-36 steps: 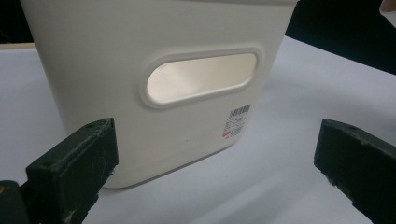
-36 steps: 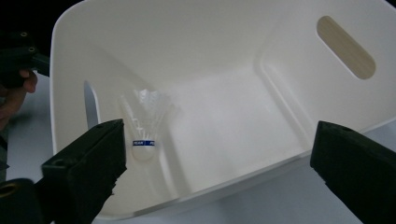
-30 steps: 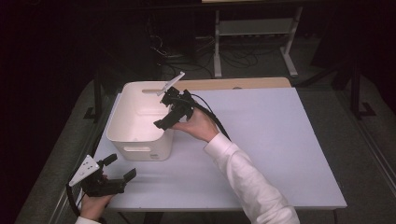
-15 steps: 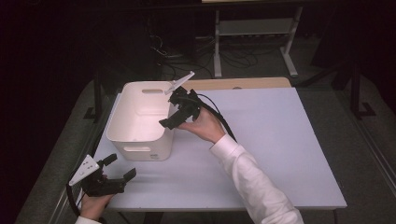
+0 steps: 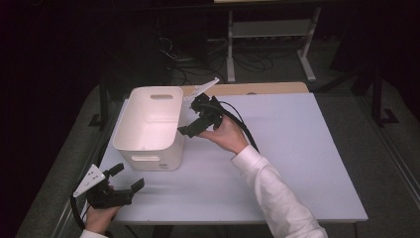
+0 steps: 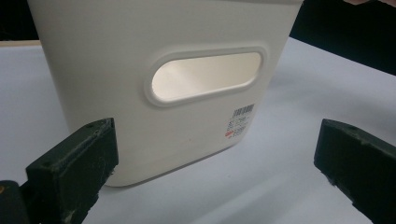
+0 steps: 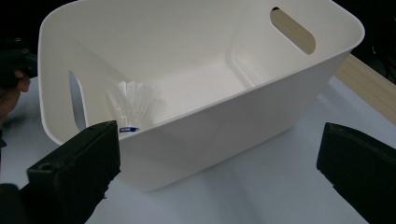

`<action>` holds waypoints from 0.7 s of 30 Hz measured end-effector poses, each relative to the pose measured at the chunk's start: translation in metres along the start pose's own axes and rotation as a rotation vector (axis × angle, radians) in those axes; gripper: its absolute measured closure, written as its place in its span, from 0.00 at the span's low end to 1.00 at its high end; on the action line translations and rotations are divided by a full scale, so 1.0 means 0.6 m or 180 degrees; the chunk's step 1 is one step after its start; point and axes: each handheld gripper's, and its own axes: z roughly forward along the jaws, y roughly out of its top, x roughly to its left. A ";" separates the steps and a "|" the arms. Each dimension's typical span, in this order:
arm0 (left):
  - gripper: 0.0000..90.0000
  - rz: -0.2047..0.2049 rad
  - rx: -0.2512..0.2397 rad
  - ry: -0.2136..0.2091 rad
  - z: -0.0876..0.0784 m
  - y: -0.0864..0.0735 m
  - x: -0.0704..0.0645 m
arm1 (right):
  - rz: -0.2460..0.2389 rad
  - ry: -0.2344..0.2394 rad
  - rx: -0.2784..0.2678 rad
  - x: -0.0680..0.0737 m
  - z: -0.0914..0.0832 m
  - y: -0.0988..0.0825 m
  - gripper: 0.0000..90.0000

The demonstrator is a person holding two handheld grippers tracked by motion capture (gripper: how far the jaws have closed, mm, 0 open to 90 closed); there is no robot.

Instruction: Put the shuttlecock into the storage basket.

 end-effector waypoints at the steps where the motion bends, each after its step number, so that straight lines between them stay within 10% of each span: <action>1: 0.00 0.0006 0.0003 0.0003 0.000 0.000 0.000 | 0.0030 0.0000 0.0007 -0.001 -0.001 -0.002 0.00; 21: 0.00 -0.0093 -0.0030 0.0021 0.003 -0.001 -0.002 | 0.0224 -0.0053 -0.0016 -0.026 -0.027 -0.047 0.00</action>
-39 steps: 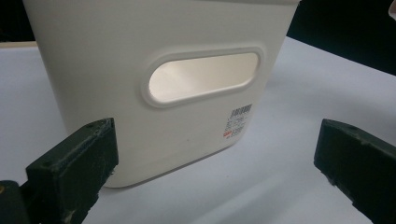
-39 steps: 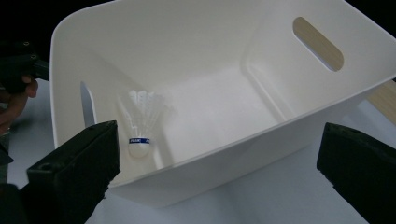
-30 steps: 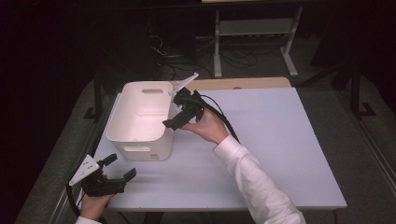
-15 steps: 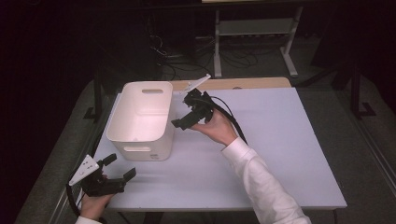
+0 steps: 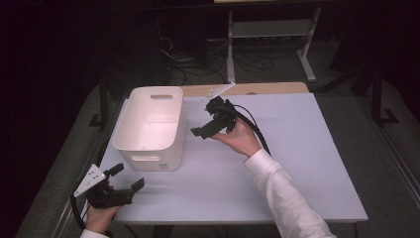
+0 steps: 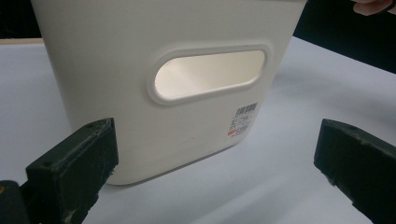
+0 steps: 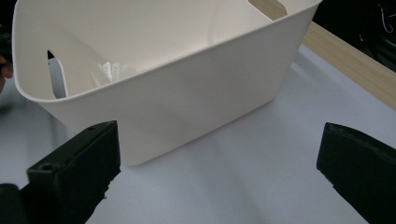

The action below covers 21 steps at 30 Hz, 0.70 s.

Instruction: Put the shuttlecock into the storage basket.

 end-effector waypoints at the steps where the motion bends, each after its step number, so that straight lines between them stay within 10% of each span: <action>1: 0.00 0.0030 0.0025 0.0002 -0.001 0.000 0.001 | 0.0010 0.0001 -0.0005 -0.002 -0.002 -0.002 0.00; 21: 0.00 0.0046 0.0054 0.0021 -0.002 0.000 0.001 | 0.0157 -0.0053 -0.0020 -0.031 -0.037 -0.059 0.00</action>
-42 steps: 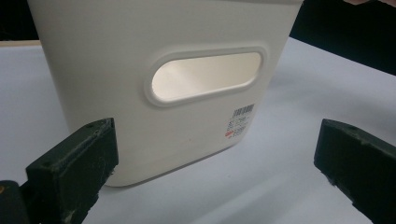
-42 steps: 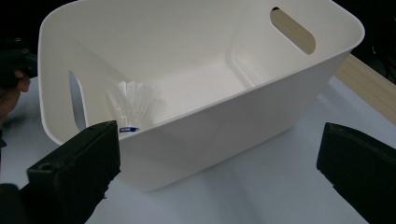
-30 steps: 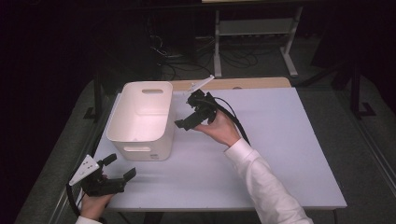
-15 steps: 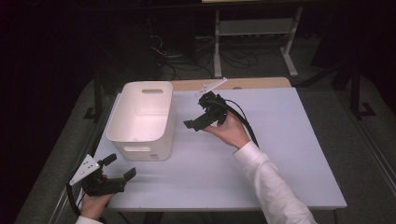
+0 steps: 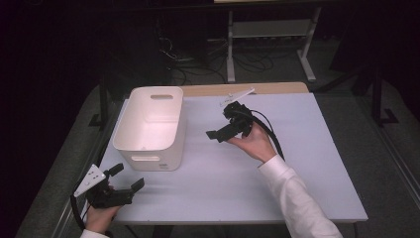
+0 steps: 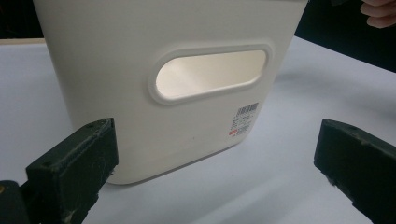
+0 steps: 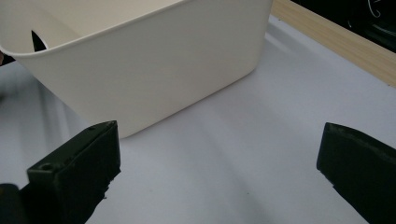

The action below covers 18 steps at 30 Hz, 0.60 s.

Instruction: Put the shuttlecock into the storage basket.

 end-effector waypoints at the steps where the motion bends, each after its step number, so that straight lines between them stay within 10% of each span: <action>1: 0.00 -0.0001 0.0000 0.0001 0.000 0.000 0.000 | 0.0004 0.0005 0.0009 -0.001 -0.001 -0.003 0.00; 18: 0.00 0.0023 0.0016 -0.0003 0.000 0.000 0.000 | 0.0066 0.0009 0.0138 -0.019 -0.015 -0.043 0.00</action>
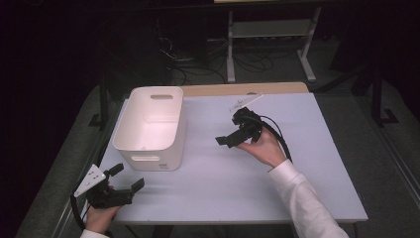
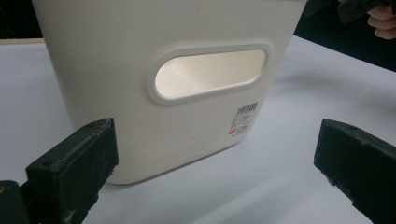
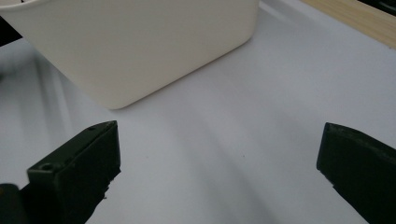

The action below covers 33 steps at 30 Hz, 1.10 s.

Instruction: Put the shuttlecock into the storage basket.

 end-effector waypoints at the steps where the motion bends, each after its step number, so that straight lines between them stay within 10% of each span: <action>1: 0.00 0.0003 0.0002 -0.0002 0.000 0.000 0.000 | 0.0031 -0.0017 0.0011 0.000 -0.001 -0.002 0.00; 33: 0.00 0.0036 0.0003 -0.0016 -0.003 0.001 -0.002 | 0.0195 -0.0222 0.0003 -0.016 -0.047 -0.081 0.00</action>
